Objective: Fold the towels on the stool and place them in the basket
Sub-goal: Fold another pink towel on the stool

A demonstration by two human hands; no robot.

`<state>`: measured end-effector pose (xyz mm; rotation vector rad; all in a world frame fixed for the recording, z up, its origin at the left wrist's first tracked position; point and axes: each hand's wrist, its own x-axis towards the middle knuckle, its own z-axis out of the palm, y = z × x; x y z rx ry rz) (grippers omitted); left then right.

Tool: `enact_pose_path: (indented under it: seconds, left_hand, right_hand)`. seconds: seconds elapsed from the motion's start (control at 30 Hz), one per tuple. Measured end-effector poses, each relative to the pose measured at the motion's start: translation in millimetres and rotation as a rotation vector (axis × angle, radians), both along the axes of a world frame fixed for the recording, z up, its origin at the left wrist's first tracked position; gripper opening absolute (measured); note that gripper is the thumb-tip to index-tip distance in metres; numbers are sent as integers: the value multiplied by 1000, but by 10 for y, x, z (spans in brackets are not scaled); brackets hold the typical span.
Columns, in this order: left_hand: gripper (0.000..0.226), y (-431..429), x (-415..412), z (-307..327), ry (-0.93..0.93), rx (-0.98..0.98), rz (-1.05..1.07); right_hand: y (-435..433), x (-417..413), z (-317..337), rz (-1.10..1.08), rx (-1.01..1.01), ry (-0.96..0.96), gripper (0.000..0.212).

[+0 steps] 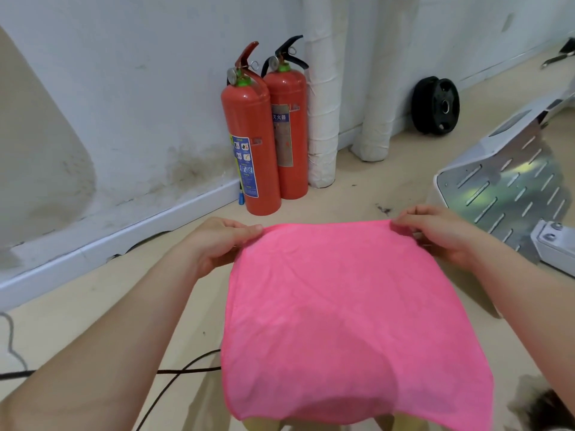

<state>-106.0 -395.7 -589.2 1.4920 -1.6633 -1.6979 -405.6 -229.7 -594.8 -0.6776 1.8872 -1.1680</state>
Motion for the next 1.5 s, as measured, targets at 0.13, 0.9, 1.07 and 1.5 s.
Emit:
enact_pose_path:
  seconds: [0.13, 0.9, 1.07, 1.5]
  left_hand:
    - [19, 38, -81, -3, -52, -95, 84]
    - [31, 39, -194, -22, -170, -382, 70]
    - [25, 176, -138, 34, -197, -487, 2]
    - [46, 676, -310, 748, 33, -380, -290]
  right_hand:
    - [-9, 13, 4, 52, 29, 90, 8]
    - [-169, 69, -96, -112, -25, 171, 13]
    - [-202, 129, -163, -109, -59, 605, 29]
    - [-125, 616, 638, 9, -164, 438, 19]
